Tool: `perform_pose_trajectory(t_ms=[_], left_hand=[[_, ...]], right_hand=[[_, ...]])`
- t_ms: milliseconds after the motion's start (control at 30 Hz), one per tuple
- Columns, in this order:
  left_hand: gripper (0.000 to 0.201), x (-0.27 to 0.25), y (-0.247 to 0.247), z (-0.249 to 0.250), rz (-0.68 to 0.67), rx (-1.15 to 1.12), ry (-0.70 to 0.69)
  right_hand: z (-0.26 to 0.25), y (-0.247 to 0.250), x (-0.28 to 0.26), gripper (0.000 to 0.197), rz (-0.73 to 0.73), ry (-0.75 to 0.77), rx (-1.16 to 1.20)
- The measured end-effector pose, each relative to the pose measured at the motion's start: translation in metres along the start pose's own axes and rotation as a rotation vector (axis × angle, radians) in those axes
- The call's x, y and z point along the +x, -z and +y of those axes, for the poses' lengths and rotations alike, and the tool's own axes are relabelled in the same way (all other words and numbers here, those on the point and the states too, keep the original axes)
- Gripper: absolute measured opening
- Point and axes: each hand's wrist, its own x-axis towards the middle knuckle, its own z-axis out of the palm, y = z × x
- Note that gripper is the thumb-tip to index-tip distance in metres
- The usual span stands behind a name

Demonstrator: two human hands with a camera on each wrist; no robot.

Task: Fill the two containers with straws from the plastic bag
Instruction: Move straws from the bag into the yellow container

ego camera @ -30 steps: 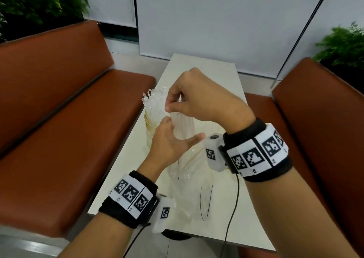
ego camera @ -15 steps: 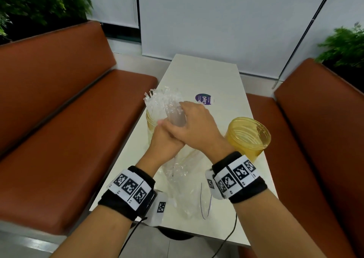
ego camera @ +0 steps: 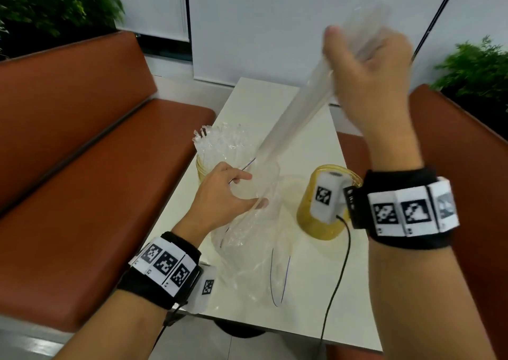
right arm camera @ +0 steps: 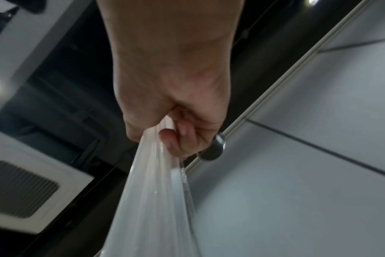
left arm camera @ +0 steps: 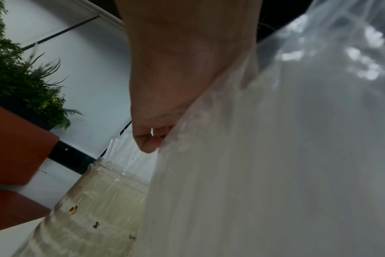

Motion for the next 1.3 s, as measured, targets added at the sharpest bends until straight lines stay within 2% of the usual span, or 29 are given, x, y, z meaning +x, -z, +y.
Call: perform_pose_trajectory(t_ms=[67,133,200,267,367,533,667,833,967,1033,1067,1100,1167,1200,1233,1300], left_hand=[[0.066,0.000,0.001,0.000,0.016,-0.006,-0.017],[0.063,0.001,0.001,0.001,0.017,-0.002,-0.031],[0.059,0.001,-0.001,0.003,0.015,0.001,-0.036],[0.054,0.001,-0.002,0.005,0.017,-0.001,-0.039],[0.046,0.003,-0.006,0.008,0.016,0.012,-0.052],[0.037,0.004,-0.010,0.014,0.011,-0.018,-0.038],[0.035,0.003,-0.010,0.019,0.006,-0.016,-0.037],[0.027,0.005,-0.008,0.022,0.003,-0.006,-0.054],[0.035,0.004,-0.004,0.021,-0.010,0.006,-0.092],[0.039,0.004,-0.001,0.021,-0.012,0.008,-0.093],[0.040,0.003,0.000,0.021,-0.011,0.007,-0.095],[0.041,0.003,0.002,0.021,-0.011,0.003,-0.100],[0.043,0.003,0.003,0.020,-0.012,-0.007,-0.117],[0.044,0.003,0.004,0.020,-0.009,-0.011,-0.126],[0.045,0.003,0.004,0.021,-0.001,-0.017,-0.134],[0.046,0.003,0.005,0.023,0.021,-0.025,-0.142]], right_hand=[[0.013,0.026,0.012,0.037,0.088,0.012,-0.023],[0.035,0.044,0.014,0.046,0.147,0.006,-0.107],[0.063,0.053,0.010,0.056,0.179,-0.048,-0.270],[0.093,0.053,0.002,0.054,0.183,-0.151,-0.422],[0.136,0.040,-0.022,0.040,0.101,-0.310,-0.544],[0.190,0.015,-0.073,0.036,-0.122,-0.550,-0.591],[0.205,0.008,-0.096,0.052,-0.248,-0.759,-0.641],[0.194,0.016,-0.093,0.070,-0.197,-0.802,-0.673],[0.181,0.027,-0.087,0.110,-0.306,-0.940,-0.682],[0.168,0.031,-0.077,0.113,-0.280,-0.907,-0.737],[0.159,0.030,-0.070,0.103,-0.251,-0.838,-0.755],[0.148,0.027,-0.063,0.086,-0.210,-0.740,-0.733],[0.120,0.012,-0.054,0.040,-0.148,-0.492,-0.533],[0.104,0.001,-0.052,0.021,-0.186,-0.386,-0.409],[0.089,-0.011,-0.052,0.013,-0.291,-0.306,-0.336],[0.068,-0.038,-0.057,0.011,-0.641,-0.228,-0.329]])
